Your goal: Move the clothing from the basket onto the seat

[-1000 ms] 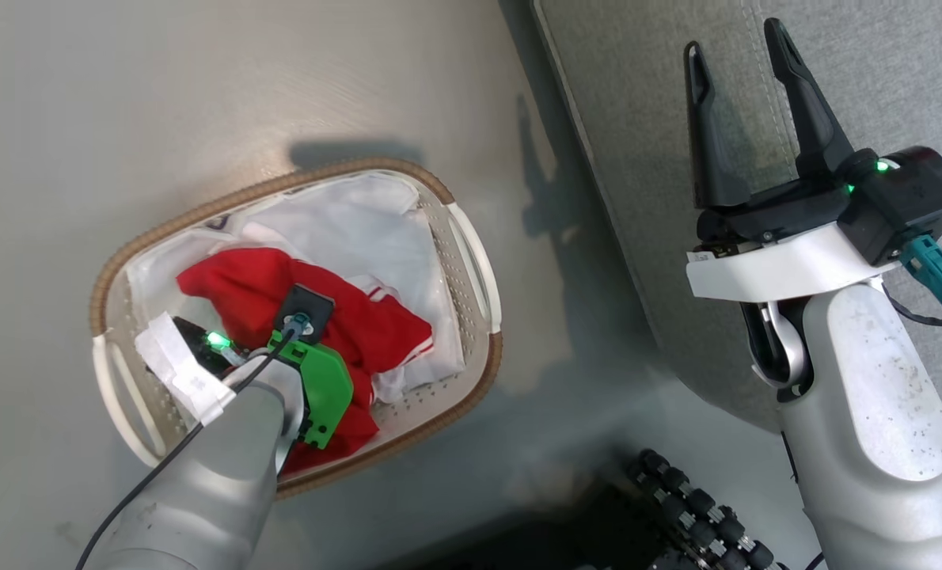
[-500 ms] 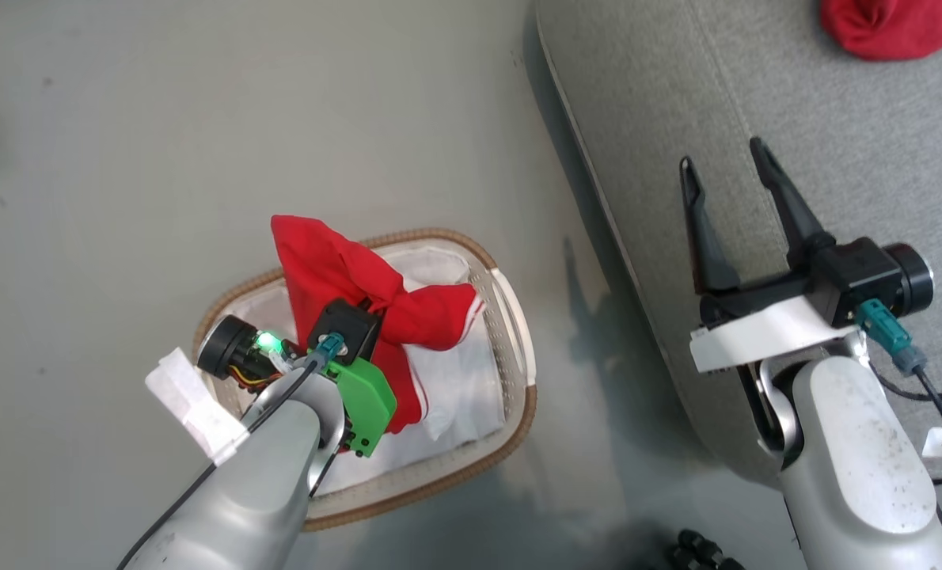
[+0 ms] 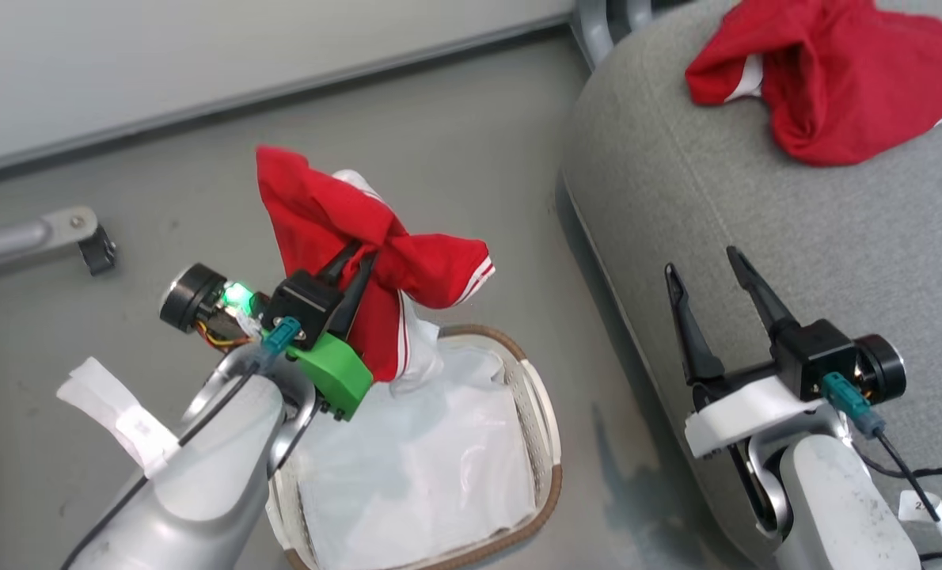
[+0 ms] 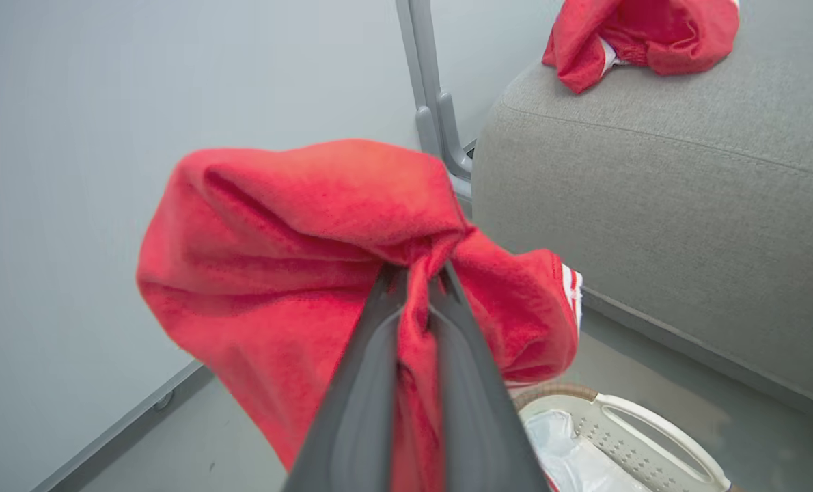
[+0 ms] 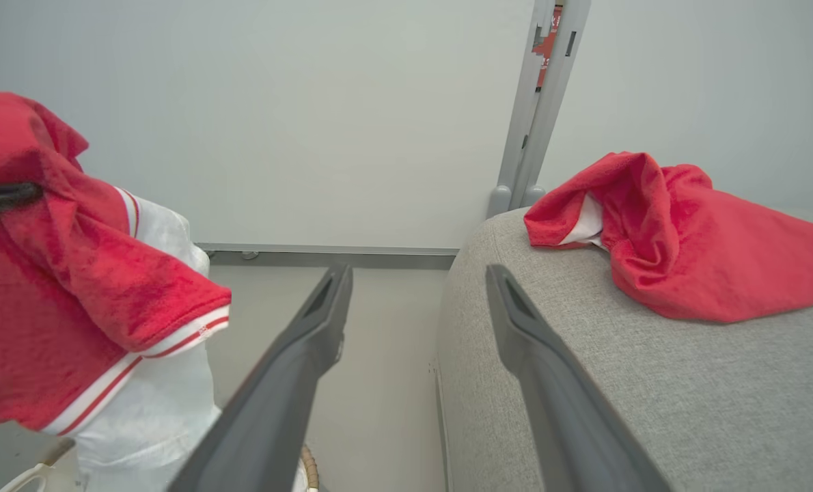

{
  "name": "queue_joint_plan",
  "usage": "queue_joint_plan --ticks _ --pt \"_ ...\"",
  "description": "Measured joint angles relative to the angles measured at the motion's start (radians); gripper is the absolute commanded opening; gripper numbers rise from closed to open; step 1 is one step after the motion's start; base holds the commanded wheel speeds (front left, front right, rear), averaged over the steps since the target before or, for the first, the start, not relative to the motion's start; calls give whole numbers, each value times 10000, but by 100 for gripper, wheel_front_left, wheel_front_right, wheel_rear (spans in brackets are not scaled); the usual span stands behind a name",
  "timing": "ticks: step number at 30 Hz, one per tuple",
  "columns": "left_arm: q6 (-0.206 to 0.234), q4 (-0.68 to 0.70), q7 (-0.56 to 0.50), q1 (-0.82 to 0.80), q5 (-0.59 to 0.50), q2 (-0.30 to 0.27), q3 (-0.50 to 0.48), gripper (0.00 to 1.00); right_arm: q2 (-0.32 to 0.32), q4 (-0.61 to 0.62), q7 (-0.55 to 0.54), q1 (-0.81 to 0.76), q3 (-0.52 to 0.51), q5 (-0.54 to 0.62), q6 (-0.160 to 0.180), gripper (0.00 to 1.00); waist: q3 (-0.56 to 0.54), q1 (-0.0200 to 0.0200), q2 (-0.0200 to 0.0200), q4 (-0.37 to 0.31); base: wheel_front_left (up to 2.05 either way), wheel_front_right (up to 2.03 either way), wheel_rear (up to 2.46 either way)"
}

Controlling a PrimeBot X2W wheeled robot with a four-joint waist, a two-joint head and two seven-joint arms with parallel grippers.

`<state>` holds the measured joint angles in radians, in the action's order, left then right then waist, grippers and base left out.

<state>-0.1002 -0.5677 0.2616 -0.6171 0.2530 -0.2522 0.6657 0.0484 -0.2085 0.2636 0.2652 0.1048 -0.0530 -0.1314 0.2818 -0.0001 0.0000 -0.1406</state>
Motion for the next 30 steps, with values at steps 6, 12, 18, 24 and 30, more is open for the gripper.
queue_joint_plan --ticks 6,12,18,24,30 --pt "-58 1212 -466 -618 90 -332 -161 0 2 -115 0 -361 178 19 0 100 -997 0 1 64 0 0 0" --pt "-100 2253 -1141 -1457 121 -748 -322 0 2 -79 0 -390 522 17 0 100 -1656 0 0 96 0 0 0" --pt "-136 2809 -1641 -2164 182 -821 -359 0 2 -69 0 -255 1047 8 0 100 -1898 0 0 106 0 0 0" --pt "-138 2853 -1902 -2634 255 -608 -255 0 2 -176 0 34 1732 -4 0 100 -1938 0 0 104 0 0 0" --pt "-161 2853 -2006 -3087 303 -272 -33 0 2 -685 0 528 2587 169 0 100 -1953 0 0 193 0 0 0"
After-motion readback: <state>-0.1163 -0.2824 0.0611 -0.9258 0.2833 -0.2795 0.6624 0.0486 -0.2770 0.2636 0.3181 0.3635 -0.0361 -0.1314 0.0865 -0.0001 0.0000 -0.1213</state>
